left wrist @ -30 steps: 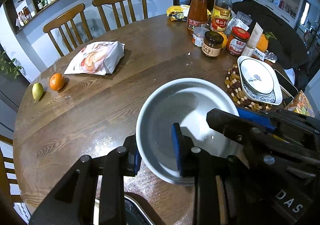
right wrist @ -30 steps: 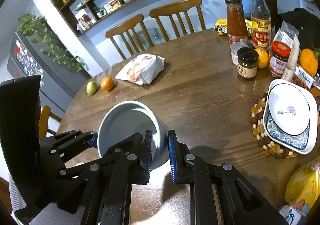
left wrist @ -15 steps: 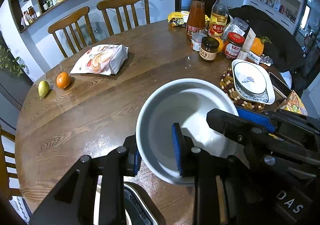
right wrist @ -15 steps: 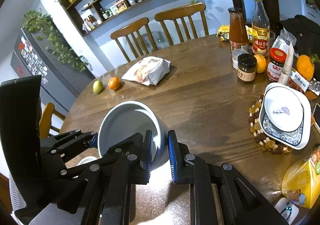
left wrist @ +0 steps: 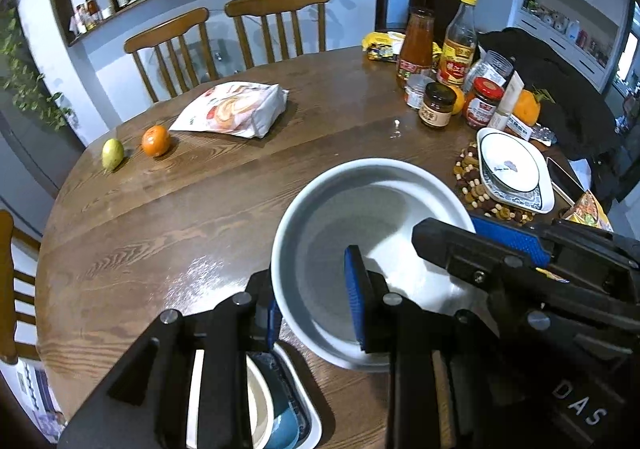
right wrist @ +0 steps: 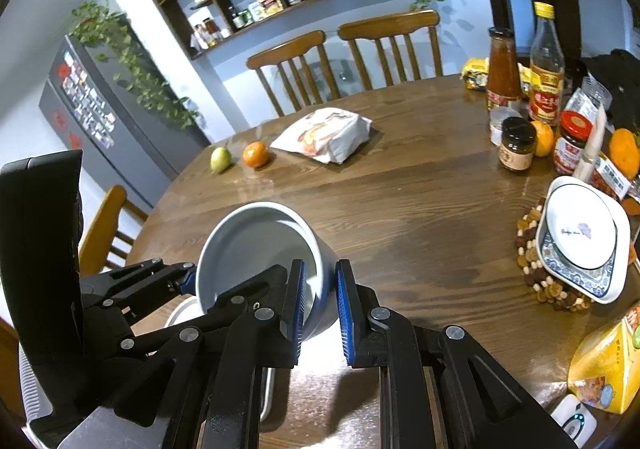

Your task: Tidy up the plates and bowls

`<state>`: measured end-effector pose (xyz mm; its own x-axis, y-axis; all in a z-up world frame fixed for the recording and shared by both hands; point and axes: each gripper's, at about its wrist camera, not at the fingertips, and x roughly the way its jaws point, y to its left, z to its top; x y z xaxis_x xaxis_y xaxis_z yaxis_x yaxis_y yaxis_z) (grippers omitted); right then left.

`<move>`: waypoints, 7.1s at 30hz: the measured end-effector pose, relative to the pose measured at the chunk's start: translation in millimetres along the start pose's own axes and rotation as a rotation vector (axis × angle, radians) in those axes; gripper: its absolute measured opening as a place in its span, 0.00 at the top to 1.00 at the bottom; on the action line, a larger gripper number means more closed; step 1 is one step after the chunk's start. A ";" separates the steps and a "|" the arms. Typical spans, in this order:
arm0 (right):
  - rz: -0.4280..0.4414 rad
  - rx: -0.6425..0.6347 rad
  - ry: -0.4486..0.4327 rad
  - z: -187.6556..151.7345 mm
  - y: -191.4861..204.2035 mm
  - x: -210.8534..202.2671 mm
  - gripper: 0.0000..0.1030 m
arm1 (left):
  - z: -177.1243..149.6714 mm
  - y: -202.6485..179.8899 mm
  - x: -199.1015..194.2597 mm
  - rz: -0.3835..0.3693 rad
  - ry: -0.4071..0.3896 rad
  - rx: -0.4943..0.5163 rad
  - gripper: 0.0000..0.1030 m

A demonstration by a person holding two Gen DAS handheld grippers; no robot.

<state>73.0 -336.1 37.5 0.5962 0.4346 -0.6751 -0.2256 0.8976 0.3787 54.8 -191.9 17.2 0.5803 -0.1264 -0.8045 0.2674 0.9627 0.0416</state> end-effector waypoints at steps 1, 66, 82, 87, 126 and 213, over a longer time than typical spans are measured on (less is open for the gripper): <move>0.006 -0.009 0.003 -1.0 3.9 0.4 0.82 | -2.0 2.2 -1.6 0.005 -0.001 -0.007 0.75; 0.144 -0.151 0.306 -61.7 123.7 99.7 0.82 | -105.2 124.6 7.3 0.096 0.205 -0.276 0.75; 0.095 -0.149 0.357 -67.4 120.7 118.9 0.82 | -108.0 123.7 31.6 0.073 0.260 -0.240 0.76; 0.080 -0.155 0.354 -66.7 121.2 123.6 0.82 | -105.3 124.2 34.9 0.073 0.257 -0.231 0.76; 0.042 -0.098 0.295 -23.2 111.5 160.6 0.82 | -57.9 145.1 69.3 0.069 0.224 -0.176 0.74; 0.002 -0.084 0.288 -29.5 113.0 153.1 0.82 | -61.0 137.7 63.9 0.060 0.216 -0.142 0.72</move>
<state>116.1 -165.9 -41.8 0.3551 0.4281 -0.8311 -0.2969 0.8946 0.3340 81.7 -52.8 -64.7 0.4102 -0.0292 -0.9115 0.1178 0.9928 0.0213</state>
